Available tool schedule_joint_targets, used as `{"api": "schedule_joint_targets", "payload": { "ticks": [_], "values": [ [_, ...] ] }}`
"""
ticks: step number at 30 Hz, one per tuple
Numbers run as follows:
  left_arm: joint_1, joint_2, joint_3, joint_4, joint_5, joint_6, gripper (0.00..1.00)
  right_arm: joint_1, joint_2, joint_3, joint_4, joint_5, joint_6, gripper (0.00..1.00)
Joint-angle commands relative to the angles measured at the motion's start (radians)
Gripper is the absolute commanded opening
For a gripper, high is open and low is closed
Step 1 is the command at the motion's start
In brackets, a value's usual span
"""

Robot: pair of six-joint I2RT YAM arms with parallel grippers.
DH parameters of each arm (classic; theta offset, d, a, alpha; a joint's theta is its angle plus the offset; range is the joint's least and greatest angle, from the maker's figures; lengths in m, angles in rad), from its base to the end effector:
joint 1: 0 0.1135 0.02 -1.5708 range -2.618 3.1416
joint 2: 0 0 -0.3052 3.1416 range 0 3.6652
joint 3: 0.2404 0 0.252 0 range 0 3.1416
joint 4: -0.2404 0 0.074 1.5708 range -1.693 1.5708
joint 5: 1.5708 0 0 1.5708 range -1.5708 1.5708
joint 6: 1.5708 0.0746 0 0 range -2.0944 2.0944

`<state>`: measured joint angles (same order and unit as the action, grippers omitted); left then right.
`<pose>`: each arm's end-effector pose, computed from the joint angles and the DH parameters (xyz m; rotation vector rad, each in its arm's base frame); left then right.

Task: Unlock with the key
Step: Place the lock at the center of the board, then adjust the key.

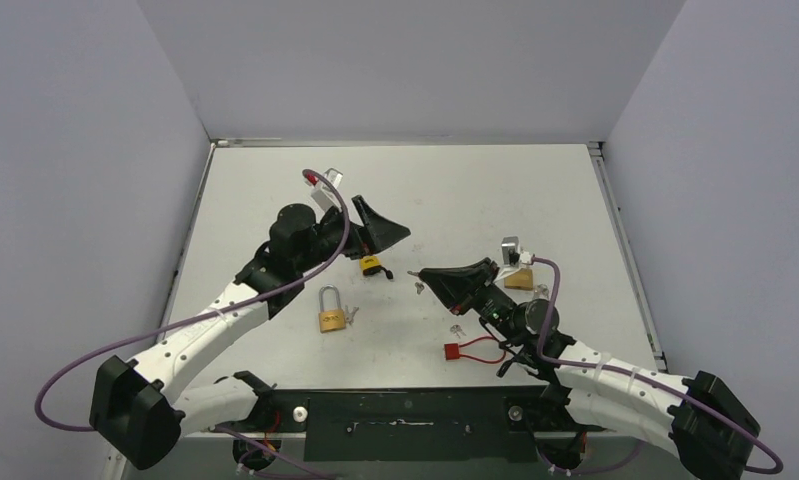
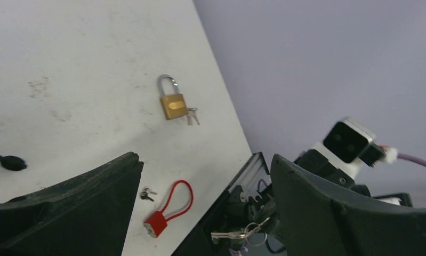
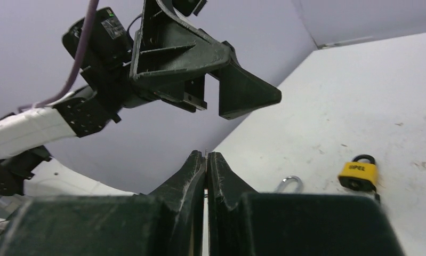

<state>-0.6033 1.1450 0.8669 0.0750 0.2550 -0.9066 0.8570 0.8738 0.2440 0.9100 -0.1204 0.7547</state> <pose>0.2273 -0.1794 0.3525 -0.0934 1.9636 -1.2745 0.1238 0.1567 0.2928 -0.1882 1.4278 1.4356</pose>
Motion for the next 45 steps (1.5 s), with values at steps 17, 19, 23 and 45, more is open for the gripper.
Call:
{"api": "schedule_joint_targets", "payload": {
  "ticks": [17,19,23,45],
  "values": [
    [-0.096,-0.183,-0.126,0.395,0.317,-0.081,0.3,-0.006,0.011,0.137,0.242,-0.084,0.143,0.0],
    [-0.098,-0.171,-0.113,0.384,0.325,-0.072,0.29,-0.007,0.017,0.148,0.229,-0.087,0.144,0.0],
    [-0.108,-0.155,-0.116,0.417,0.333,-0.081,0.29,-0.006,0.031,0.153,0.229,-0.094,0.155,0.0],
    [-0.107,-0.13,-0.145,0.568,0.324,-0.132,0.13,-0.008,0.052,0.157,0.195,-0.109,0.158,0.0]
  ]
}}
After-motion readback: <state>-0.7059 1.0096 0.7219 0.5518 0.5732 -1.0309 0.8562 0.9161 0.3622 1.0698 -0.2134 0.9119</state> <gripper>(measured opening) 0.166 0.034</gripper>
